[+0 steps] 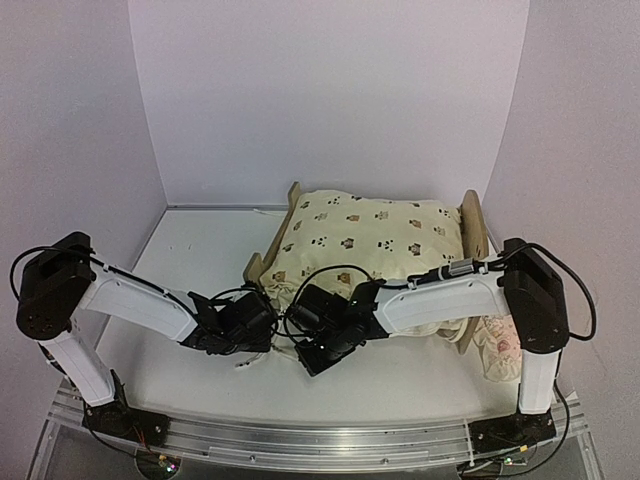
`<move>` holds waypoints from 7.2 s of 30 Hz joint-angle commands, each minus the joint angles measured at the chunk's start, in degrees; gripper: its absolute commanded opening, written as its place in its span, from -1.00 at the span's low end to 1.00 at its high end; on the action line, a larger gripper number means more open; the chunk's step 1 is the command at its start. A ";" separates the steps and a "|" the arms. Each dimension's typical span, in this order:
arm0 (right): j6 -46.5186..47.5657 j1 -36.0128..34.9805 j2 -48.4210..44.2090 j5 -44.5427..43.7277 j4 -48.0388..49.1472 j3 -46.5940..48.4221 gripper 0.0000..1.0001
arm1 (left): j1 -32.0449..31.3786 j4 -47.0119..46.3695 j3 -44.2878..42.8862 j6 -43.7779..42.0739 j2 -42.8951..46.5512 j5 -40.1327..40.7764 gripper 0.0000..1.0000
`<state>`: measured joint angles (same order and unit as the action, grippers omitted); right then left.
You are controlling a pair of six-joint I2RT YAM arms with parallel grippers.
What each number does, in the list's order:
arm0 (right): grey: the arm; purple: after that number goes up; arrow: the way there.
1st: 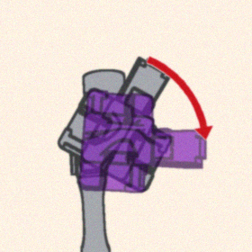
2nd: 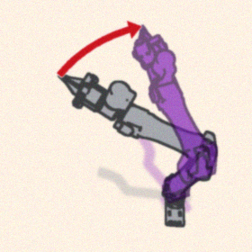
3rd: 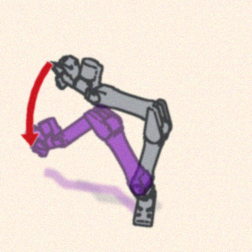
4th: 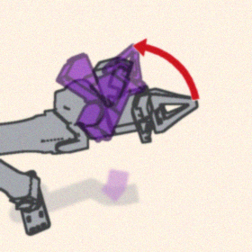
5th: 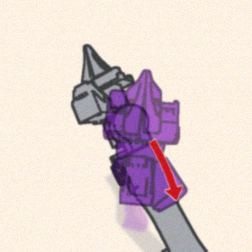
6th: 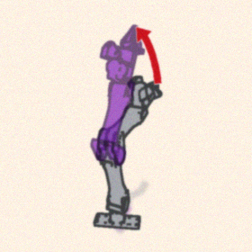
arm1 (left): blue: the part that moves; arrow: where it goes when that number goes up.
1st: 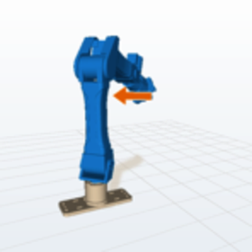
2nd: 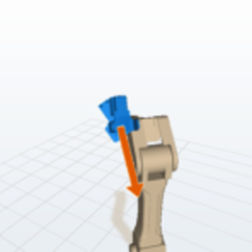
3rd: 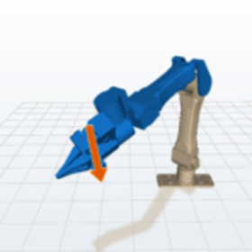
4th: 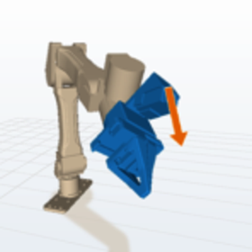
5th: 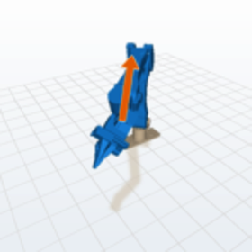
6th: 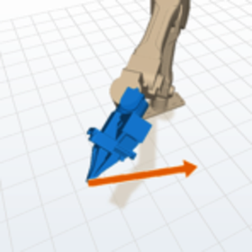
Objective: Set up the pet bed
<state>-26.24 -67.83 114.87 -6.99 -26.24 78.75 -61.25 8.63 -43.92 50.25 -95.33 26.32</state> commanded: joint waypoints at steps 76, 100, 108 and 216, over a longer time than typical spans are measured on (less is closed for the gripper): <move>1.88 4.34 15.31 -1.27 16.69 17.20 -1.00 | -0.36 -4.19 3.89 -3.18 11.54 0.26 -1.00; 0.43 5.04 15.92 12.13 37.38 7.76 -1.00 | 0.01 -16.11 12.51 -3.56 13.63 -4.83 -0.89; 0.54 5.23 15.49 12.84 40.22 5.80 -0.48 | 0.71 -17.70 13.68 -3.36 12.39 -5.48 -0.89; -6.86 9.63 15.34 21.07 52.99 0.51 -1.00 | 19.17 -27.69 24.07 -12.38 21.70 -37.52 -0.48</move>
<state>-28.23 -59.46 132.81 10.19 21.82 80.77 -43.41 -13.05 -19.86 39.30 -71.12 -6.36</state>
